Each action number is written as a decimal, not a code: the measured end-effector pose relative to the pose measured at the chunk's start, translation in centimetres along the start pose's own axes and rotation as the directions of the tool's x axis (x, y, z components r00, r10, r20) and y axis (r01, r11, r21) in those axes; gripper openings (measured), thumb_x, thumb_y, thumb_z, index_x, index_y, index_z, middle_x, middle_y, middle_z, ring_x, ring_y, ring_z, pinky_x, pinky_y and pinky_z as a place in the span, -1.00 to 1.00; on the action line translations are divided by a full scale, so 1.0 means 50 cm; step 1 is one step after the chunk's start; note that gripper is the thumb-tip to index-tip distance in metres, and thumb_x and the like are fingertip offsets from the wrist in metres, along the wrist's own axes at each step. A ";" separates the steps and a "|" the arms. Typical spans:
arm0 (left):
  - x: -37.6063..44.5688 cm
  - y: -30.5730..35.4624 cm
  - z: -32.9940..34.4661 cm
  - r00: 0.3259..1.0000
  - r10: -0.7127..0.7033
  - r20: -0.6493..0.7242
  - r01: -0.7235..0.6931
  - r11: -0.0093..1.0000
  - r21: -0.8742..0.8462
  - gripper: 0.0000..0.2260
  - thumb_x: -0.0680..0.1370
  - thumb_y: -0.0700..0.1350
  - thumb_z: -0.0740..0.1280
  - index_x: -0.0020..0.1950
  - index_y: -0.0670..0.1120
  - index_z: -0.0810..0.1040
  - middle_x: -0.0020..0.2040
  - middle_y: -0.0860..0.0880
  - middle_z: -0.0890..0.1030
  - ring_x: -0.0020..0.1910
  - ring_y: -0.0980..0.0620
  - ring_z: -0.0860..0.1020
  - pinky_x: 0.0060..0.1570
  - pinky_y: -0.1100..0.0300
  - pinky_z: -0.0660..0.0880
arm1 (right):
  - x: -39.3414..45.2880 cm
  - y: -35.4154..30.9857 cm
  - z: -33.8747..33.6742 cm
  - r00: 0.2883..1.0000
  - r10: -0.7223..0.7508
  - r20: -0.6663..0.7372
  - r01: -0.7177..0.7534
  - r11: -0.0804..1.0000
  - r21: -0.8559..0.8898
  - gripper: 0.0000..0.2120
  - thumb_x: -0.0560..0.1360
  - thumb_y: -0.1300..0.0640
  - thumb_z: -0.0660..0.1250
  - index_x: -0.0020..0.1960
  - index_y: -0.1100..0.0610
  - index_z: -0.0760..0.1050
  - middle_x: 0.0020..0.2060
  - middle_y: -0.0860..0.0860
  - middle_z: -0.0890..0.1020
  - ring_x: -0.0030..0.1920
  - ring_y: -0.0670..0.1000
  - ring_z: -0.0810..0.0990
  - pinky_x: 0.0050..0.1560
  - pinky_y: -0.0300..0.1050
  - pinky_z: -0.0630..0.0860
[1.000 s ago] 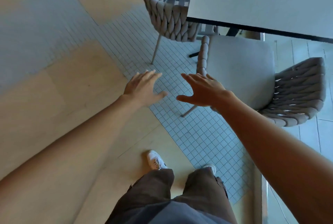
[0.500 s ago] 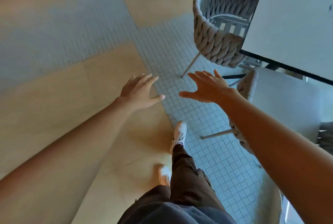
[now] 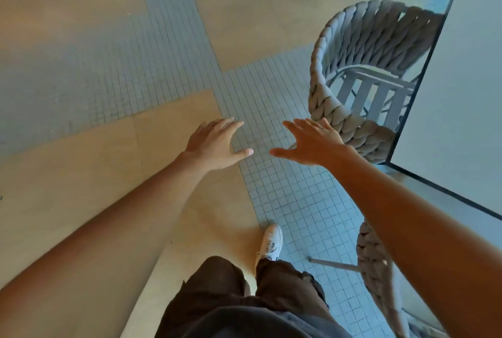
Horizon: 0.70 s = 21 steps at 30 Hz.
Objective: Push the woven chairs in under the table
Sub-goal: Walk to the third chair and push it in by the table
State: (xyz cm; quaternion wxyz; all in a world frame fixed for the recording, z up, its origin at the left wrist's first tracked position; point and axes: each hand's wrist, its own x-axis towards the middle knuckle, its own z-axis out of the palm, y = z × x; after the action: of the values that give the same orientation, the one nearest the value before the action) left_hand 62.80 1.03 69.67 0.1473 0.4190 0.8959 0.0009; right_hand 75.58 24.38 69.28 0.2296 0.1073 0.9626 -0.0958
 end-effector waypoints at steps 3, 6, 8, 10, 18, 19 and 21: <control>0.073 -0.015 -0.024 1.000 0.023 -0.001 -0.023 1.000 0.013 -0.19 0.48 0.49 0.13 0.60 0.05 0.19 0.60 -0.02 0.23 0.54 -0.06 0.22 0.46 -0.06 0.18 | 0.057 0.025 -0.029 1.000 0.009 0.000 -0.009 1.000 0.023 0.05 0.35 -0.68 -0.08 0.65 -0.07 0.01 0.63 0.02 0.15 0.62 0.11 0.07 0.57 0.32 -0.05; 0.150 -0.042 -0.044 0.999 0.039 -0.005 -0.039 0.999 0.011 -0.19 0.48 0.49 0.13 0.59 0.04 0.20 0.59 -0.03 0.25 0.53 -0.06 0.24 0.45 -0.06 0.19 | 0.115 0.046 -0.058 1.000 0.025 0.007 -0.025 0.999 0.027 0.05 0.34 -0.68 -0.09 0.65 -0.08 0.00 0.64 0.01 0.14 0.62 0.10 0.06 0.58 0.31 -0.04; 0.193 -0.061 -0.050 0.998 0.057 0.002 -0.057 0.998 0.015 -0.19 0.48 0.49 0.12 0.59 0.04 0.21 0.58 -0.02 0.26 0.53 -0.06 0.24 0.45 -0.05 0.19 | 0.150 0.057 -0.074 0.999 0.035 0.007 -0.035 0.999 0.037 0.06 0.34 -0.68 -0.09 0.65 -0.07 0.00 0.64 0.02 0.14 0.62 0.10 0.06 0.58 0.30 -0.04; 0.248 -0.090 -0.060 0.997 0.082 0.013 -0.082 0.996 0.027 -0.19 0.47 0.50 0.11 0.59 0.06 0.20 0.58 0.00 0.26 0.53 -0.06 0.24 0.45 -0.06 0.19 | 0.195 0.067 -0.095 0.999 0.053 -0.004 -0.053 0.998 0.036 0.06 0.34 -0.69 -0.10 0.65 -0.06 0.01 0.63 0.02 0.17 0.62 0.11 0.09 0.57 0.29 -0.01; 0.492 -0.226 -0.146 0.977 0.201 0.067 -0.206 0.977 0.063 -0.18 0.47 0.51 0.10 0.60 0.07 0.17 0.59 0.00 0.23 0.53 -0.08 0.24 0.46 -0.11 0.20 | 0.381 0.082 -0.191 0.981 0.189 -0.040 -0.185 0.980 0.075 0.10 0.31 -0.71 -0.14 0.65 -0.05 0.03 0.61 0.04 0.21 0.60 0.13 0.13 0.58 0.30 0.00; 0.519 -0.244 -0.159 0.972 0.222 0.075 -0.228 0.971 0.071 -0.17 0.47 0.51 0.10 0.61 0.07 0.16 0.60 0.00 0.23 0.53 -0.08 0.23 0.46 -0.12 0.20 | 0.402 0.080 -0.201 0.978 0.204 -0.046 -0.200 0.976 0.084 0.10 0.32 -0.71 -0.14 0.65 -0.05 0.03 0.61 0.04 0.22 0.60 0.13 0.14 0.57 0.32 0.02; 0.571 -0.279 -0.182 0.962 0.260 0.087 -0.267 0.959 0.096 -0.17 0.47 0.52 0.08 0.61 0.07 0.14 0.60 0.00 0.21 0.54 -0.09 0.23 0.47 -0.12 0.17 | 0.442 0.076 -0.220 0.971 0.232 -0.053 -0.226 0.969 0.104 0.09 0.33 -0.71 -0.12 0.65 -0.04 0.04 0.60 0.04 0.24 0.59 0.14 0.16 0.55 0.34 0.09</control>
State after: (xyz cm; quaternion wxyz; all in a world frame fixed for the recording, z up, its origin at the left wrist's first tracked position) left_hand 32.65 14.53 69.14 0.1563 0.5417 0.8248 -0.0430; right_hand 52.64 34.16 68.17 0.2023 0.2317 0.9449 -0.1116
